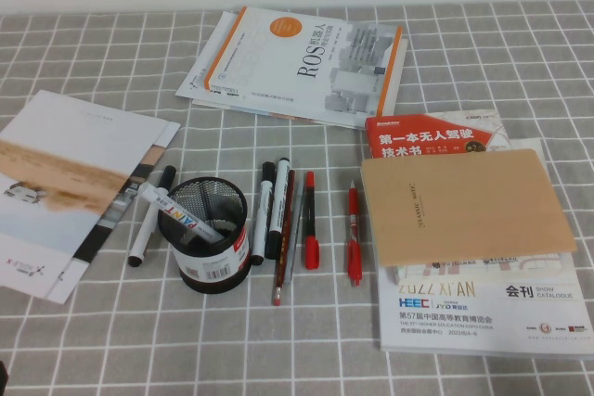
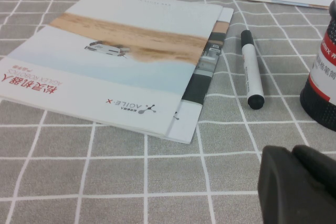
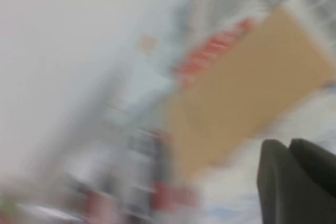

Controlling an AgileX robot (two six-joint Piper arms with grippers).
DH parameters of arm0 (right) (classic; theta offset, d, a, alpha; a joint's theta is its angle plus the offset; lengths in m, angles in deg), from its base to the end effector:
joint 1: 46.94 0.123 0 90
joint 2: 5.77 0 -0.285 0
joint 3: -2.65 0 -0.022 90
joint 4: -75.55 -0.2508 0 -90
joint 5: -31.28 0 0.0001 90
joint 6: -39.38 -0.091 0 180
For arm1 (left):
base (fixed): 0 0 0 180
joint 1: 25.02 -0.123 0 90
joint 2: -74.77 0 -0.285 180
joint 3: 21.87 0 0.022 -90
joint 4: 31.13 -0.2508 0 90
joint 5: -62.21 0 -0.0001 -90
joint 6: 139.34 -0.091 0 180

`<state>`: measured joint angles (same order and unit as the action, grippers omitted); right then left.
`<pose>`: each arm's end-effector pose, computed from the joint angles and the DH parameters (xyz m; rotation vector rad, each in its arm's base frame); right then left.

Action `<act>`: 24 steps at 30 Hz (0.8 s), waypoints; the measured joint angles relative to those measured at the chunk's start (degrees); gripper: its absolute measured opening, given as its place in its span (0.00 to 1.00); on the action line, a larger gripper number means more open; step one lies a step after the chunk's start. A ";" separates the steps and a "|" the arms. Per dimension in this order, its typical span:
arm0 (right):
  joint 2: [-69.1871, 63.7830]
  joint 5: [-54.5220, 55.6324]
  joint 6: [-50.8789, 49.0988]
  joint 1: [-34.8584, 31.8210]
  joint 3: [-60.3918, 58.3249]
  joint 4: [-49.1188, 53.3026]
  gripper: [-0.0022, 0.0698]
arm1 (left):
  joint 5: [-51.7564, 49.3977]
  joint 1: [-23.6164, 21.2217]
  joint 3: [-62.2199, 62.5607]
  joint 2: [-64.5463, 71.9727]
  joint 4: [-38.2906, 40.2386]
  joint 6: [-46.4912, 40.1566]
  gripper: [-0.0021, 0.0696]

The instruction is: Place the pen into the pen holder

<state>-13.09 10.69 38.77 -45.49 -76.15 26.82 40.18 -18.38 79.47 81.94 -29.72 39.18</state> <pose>0.0518 0.0254 0.1829 0.5186 1.7432 0.8487 0.0519 -0.0069 0.1708 0.1182 1.8796 -0.0861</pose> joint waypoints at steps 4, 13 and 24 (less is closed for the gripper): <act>0.00 2.71 0.00 0.00 0.00 -16.44 0.01 | 0.00 0.00 0.00 0.00 0.00 0.00 0.02; 0.00 0.91 2.99 0.00 0.00 -23.13 0.01 | 0.00 0.00 0.00 0.00 0.00 0.00 0.02; -14.51 -22.89 10.91 0.00 25.16 -4.85 0.01 | 0.00 0.00 0.00 0.00 0.00 0.00 0.02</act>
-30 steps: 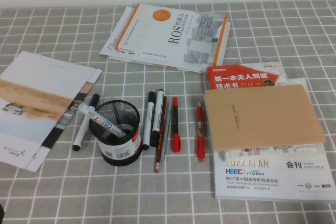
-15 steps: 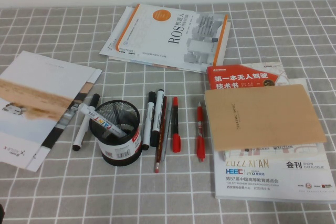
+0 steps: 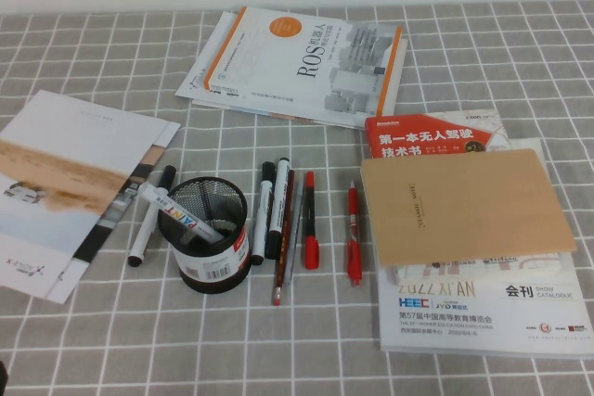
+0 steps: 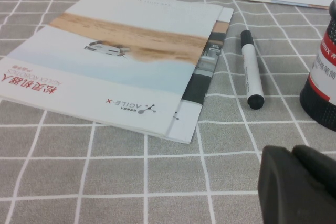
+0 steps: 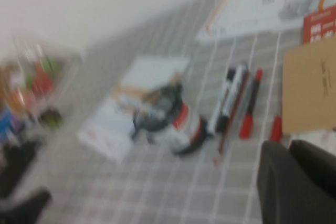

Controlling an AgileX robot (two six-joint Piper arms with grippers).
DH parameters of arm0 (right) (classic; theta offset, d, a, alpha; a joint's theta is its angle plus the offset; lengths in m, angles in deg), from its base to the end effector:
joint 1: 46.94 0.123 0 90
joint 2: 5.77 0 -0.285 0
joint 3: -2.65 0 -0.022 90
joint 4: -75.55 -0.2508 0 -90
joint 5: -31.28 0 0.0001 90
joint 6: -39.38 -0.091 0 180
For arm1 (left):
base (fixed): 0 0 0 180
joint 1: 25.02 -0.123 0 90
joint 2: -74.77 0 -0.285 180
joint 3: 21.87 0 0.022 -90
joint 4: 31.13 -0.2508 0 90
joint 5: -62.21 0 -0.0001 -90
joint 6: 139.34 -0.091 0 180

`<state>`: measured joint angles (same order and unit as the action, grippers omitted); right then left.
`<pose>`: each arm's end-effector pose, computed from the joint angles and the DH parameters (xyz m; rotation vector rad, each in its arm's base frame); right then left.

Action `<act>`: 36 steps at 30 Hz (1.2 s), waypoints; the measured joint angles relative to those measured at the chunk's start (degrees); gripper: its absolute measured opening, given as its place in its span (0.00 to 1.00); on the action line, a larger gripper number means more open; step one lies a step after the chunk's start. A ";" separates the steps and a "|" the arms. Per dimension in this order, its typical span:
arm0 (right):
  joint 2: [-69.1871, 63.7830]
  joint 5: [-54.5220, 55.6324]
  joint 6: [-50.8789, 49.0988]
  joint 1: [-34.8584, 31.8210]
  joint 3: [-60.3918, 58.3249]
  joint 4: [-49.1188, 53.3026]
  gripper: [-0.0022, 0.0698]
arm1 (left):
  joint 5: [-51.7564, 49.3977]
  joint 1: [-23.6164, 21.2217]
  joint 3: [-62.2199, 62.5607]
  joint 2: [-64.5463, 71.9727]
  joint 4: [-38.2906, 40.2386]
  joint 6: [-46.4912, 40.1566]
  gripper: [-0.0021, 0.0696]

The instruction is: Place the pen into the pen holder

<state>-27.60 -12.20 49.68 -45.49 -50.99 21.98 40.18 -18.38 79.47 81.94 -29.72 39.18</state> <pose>0.0446 0.0516 0.2937 0.1091 1.8927 0.9660 0.0519 -0.0069 0.1708 0.1182 1.8796 -0.0861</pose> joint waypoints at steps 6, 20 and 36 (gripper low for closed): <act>-18.98 -18.15 0.24 0.58 20.68 12.40 0.01 | 0.00 0.00 0.00 0.00 0.00 0.00 0.02; -48.71 -21.81 -11.40 24.89 36.33 34.12 0.01 | 0.00 0.00 0.00 0.00 0.00 0.00 0.02; -84.56 -26.61 -23.57 46.92 66.90 62.73 0.01 | 0.00 0.00 0.00 0.00 0.00 0.00 0.02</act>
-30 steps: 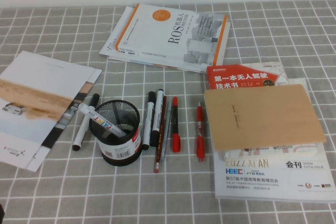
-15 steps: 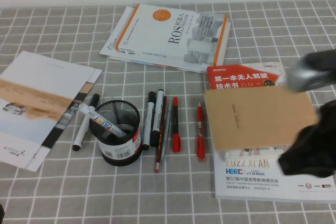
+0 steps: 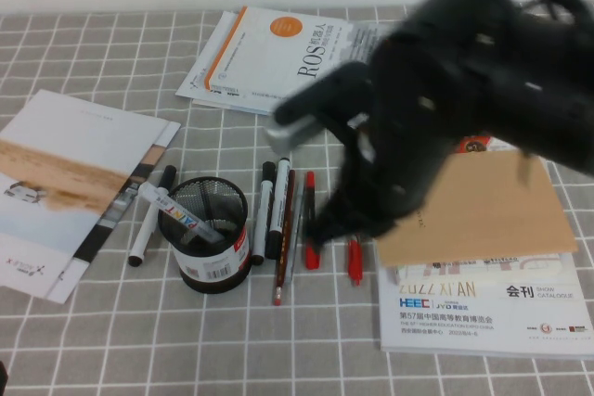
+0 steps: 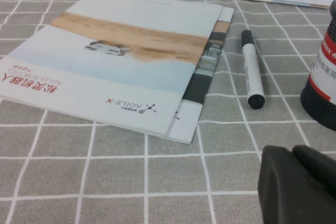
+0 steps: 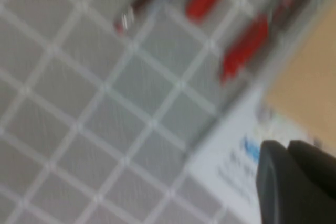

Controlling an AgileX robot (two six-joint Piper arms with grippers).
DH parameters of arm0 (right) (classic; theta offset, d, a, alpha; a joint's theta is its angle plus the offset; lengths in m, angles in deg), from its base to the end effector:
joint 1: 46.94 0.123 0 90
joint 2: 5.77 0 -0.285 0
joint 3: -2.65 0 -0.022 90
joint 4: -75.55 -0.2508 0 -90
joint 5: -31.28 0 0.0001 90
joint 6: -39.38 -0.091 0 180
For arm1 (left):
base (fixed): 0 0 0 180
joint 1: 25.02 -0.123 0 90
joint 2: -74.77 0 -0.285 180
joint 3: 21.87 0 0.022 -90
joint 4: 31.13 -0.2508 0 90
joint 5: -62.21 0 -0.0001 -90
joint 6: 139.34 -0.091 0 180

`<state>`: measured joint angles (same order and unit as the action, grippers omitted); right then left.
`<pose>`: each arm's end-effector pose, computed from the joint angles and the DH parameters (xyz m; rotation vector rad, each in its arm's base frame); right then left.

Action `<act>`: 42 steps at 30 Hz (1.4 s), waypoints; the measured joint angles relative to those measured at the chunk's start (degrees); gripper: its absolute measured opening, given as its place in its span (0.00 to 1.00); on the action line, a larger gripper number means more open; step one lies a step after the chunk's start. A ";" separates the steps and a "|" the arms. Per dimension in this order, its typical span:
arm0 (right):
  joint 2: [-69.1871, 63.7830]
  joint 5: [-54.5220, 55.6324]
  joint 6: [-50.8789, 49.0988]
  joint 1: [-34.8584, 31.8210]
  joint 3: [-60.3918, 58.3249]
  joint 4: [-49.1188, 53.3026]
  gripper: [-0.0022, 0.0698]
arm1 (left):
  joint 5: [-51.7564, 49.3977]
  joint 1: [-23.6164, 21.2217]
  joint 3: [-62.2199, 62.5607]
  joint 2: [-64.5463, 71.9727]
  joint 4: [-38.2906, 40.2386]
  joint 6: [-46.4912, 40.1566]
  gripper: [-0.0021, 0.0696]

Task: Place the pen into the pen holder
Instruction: Pick up the pen on the table

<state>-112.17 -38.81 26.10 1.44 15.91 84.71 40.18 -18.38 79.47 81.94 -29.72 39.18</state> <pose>0.2482 0.2588 0.3186 -0.8906 2.6653 0.0208 0.0519 -0.0069 0.1708 0.1182 1.8796 -0.0861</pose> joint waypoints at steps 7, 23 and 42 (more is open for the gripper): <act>-11.45 -0.36 -0.21 0.00 13.66 -0.15 0.01 | 0.00 0.00 0.00 0.00 0.00 0.00 0.02; -28.09 -0.59 -13.75 -6.81 29.77 -9.87 0.12 | 0.00 0.00 0.00 0.00 0.00 0.00 0.02; -32.97 -0.59 -10.60 -10.22 30.15 -12.03 0.33 | 0.00 0.00 0.00 0.00 0.00 0.00 0.02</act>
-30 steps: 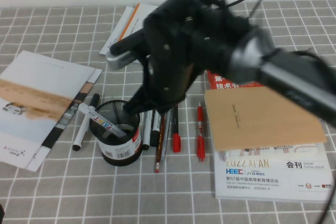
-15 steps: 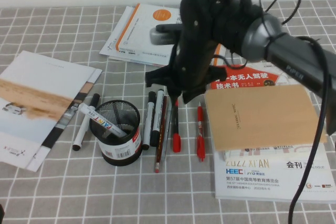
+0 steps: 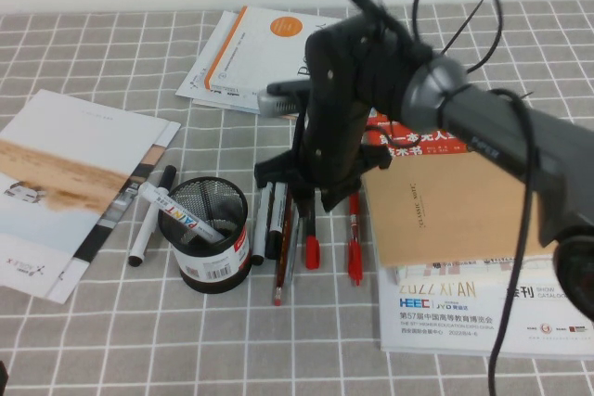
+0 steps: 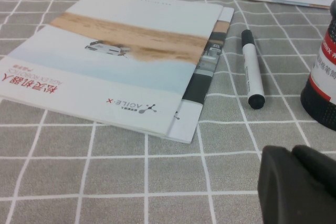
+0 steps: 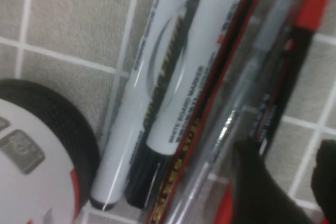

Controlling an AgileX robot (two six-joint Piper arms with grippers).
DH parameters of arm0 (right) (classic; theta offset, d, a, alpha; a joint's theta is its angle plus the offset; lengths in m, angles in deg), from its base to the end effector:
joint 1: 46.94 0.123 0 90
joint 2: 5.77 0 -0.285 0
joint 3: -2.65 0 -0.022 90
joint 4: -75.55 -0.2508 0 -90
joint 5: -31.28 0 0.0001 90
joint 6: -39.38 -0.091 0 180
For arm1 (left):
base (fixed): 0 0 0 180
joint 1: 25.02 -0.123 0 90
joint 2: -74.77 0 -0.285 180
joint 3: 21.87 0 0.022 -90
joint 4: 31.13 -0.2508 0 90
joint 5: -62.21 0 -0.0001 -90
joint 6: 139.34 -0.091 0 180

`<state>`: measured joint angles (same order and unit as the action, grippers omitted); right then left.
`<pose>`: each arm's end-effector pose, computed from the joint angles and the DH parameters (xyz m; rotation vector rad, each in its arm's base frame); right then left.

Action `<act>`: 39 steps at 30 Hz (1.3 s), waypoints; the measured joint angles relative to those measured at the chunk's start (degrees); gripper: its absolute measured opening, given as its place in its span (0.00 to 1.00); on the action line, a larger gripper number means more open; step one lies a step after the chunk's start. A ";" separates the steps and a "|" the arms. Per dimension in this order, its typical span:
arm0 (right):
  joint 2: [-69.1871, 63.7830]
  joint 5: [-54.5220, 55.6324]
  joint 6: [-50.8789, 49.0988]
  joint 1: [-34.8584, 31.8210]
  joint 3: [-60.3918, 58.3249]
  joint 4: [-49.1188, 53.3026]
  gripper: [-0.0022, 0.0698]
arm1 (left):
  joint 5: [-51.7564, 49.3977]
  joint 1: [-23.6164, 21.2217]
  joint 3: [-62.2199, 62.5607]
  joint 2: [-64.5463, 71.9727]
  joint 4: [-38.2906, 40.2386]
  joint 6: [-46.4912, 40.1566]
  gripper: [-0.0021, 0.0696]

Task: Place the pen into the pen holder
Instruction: Pick up the pen on the table, then place the pen onto the pen holder

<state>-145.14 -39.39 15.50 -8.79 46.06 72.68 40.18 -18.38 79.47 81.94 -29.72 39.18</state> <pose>0.3819 0.3054 0.2160 -0.3511 2.9364 0.2410 0.0519 -0.0069 0.1708 0.1182 1.8796 -0.0861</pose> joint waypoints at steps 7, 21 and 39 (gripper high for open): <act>-2.92 0.00 0.35 1.24 0.11 1.42 0.33 | 0.00 0.00 0.00 0.00 0.00 0.00 0.02; -3.85 0.11 0.24 1.78 0.54 5.47 0.10 | 0.00 0.00 0.00 0.00 0.00 0.00 0.02; 16.20 6.65 -6.13 3.01 -0.97 16.45 0.10 | 0.00 0.00 0.00 0.00 0.00 0.00 0.02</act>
<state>-128.94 -32.74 9.37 -5.78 45.09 89.13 40.18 -18.38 79.47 81.94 -29.72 39.18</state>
